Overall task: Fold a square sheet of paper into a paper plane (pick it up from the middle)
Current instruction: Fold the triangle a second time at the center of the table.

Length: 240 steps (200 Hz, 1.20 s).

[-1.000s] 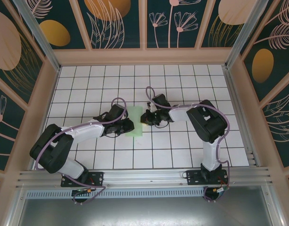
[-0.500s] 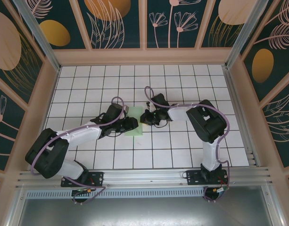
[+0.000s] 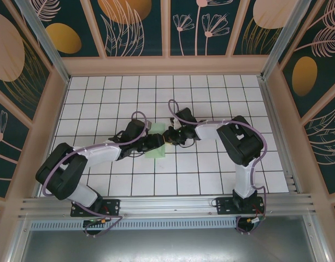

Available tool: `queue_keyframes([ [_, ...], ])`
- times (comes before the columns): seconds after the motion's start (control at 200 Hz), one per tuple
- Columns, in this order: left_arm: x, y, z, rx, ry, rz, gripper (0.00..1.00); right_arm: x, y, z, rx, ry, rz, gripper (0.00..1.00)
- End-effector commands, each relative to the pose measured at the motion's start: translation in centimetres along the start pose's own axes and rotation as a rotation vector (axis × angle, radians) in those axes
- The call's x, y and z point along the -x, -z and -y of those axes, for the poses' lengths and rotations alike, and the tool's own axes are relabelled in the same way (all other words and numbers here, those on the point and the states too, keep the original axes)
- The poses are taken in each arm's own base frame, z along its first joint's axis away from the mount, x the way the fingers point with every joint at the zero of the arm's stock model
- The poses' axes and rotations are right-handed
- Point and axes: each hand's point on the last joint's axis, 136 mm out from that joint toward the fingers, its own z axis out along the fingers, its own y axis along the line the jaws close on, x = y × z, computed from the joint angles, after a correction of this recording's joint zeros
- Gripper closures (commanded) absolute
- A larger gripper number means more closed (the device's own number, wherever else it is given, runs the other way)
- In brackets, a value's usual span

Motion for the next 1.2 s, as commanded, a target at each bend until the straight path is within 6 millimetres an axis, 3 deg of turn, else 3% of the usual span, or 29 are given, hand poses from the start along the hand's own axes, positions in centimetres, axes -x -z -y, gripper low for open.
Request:
queue_keyframes([
  [0.0,1.1,-0.4,0.8,-0.030,-0.010,0.029,0.43,0.5,1.4,-0.1,-0.002,-0.016,0.012,0.79],
  [0.225,0.8,-0.9,-0.3,0.009,0.003,0.021,0.45,1.5,4.8,-0.7,0.047,-0.014,0.108,0.76],
  [0.25,0.8,-0.9,-0.4,0.013,0.005,0.021,0.46,2.3,5.7,-0.1,0.055,-0.027,0.135,0.76],
  [0.37,0.7,-1.0,-1.3,0.047,0.015,0.027,0.52,1.8,6.8,-1.3,0.119,0.040,0.148,0.69],
  [0.616,0.8,-1.0,-2.3,0.098,0.017,0.037,0.63,0.1,5.4,-3.8,0.201,0.121,0.091,0.65],
  [0.926,0.8,-0.9,-2.4,0.104,0.018,0.038,0.74,-0.4,3.7,-3.8,0.195,0.126,0.047,0.65],
  [1.196,0.8,-0.9,-2.4,0.104,0.013,0.038,0.78,-0.5,3.0,-4.2,0.227,0.139,0.021,0.71],
])
